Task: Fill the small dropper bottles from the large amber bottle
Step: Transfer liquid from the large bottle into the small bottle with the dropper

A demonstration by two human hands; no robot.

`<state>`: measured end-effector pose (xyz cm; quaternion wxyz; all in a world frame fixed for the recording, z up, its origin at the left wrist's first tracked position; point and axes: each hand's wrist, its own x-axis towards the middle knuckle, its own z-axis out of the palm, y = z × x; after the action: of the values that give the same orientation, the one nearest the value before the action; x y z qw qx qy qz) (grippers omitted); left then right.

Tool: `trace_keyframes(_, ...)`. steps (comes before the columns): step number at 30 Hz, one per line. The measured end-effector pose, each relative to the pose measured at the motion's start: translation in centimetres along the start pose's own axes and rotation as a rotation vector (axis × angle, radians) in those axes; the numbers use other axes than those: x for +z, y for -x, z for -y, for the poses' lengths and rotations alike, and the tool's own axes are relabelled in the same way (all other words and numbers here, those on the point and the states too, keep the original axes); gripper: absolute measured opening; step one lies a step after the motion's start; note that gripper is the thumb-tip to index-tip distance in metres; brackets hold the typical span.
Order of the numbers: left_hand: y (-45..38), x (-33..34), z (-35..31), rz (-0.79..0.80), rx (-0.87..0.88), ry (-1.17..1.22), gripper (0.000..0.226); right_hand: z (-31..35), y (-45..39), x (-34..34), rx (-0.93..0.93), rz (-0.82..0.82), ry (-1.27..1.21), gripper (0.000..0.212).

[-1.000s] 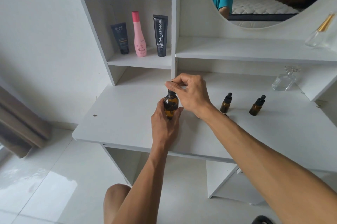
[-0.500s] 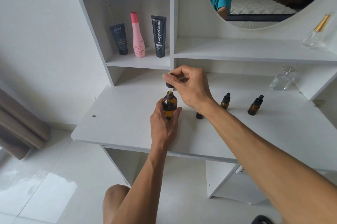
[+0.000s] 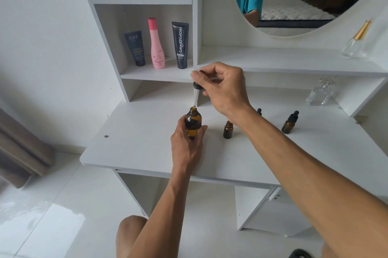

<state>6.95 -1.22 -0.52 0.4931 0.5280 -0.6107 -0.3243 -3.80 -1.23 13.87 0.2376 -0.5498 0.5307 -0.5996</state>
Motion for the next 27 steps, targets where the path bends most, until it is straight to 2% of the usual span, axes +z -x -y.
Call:
trace_keyframes(14, 0.3, -0.2, -0.4, 0.003, 0.001, -0.017, 0.037, 1.5, -0.4, -3.8, -0.032, -0.110, -0.044, 0.015)
trace_keyframes(27, 0.2, -0.1, -0.5, -0.007, 0.003, -0.041, 0.043, -3.2, 0.5, -8.1, 0.051, -0.204, 0.113, 0.014)
